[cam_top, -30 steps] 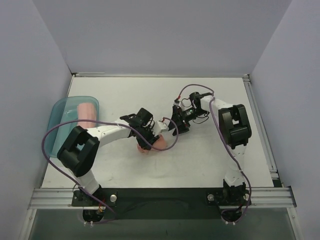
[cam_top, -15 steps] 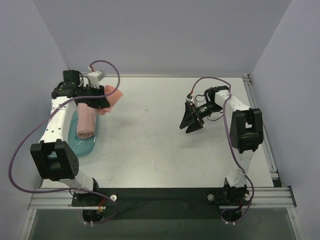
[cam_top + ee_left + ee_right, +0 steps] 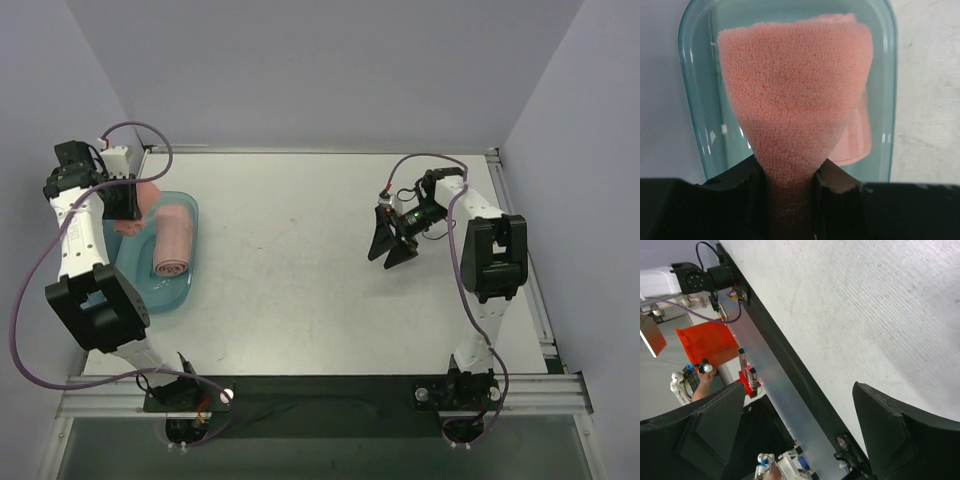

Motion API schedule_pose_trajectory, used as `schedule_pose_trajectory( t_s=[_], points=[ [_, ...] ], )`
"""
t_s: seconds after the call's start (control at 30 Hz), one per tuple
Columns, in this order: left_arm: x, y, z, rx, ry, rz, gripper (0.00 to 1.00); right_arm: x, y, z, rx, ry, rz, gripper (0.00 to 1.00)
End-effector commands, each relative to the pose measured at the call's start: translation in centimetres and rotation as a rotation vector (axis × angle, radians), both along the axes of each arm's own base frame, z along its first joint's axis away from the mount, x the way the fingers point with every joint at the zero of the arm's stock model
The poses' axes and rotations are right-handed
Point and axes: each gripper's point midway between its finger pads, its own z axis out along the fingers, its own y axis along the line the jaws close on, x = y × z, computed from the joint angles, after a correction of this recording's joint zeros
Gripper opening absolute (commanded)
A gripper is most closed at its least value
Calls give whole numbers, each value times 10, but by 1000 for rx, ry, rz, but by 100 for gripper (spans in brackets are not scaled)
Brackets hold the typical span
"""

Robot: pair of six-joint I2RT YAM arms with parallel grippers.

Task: Roll the towels
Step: Place the rolled towel into the container

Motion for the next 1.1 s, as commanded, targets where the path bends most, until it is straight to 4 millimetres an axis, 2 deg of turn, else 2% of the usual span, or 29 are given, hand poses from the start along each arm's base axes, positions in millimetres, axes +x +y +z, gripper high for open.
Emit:
schedule_pose_trajectory(
  t_s=[0.0,0.17,0.2,0.33,0.5,0.7,0.93,0.97,1.07],
  points=[
    [-7,42,-23,62,87,99,0,-11,-16,7,-71,54,61,93],
    [-15,65,-56,40,131,162,0,-9,-39,0,-97,98,-3,95],
    [-20,66,-69,27,164,159,0,-10,-41,-1,-97,116,-14,96],
    [-22,69,-102,20,221,126,0,-8,-46,-2,-96,123,-42,97],
    [-5,75,-128,-4,230,119,0,-9,-49,1,-109,122,-50,98],
    [22,69,-139,-97,198,123,0,-15,-51,1,-129,122,-47,99],
    [40,43,-146,-169,191,116,0,-18,-52,2,-135,119,-48,100],
    [41,40,-148,-175,193,112,1,-17,-52,3,-135,116,-48,100],
    [46,27,-150,-190,198,93,13,-17,-53,2,-135,117,-52,100]
  ],
)
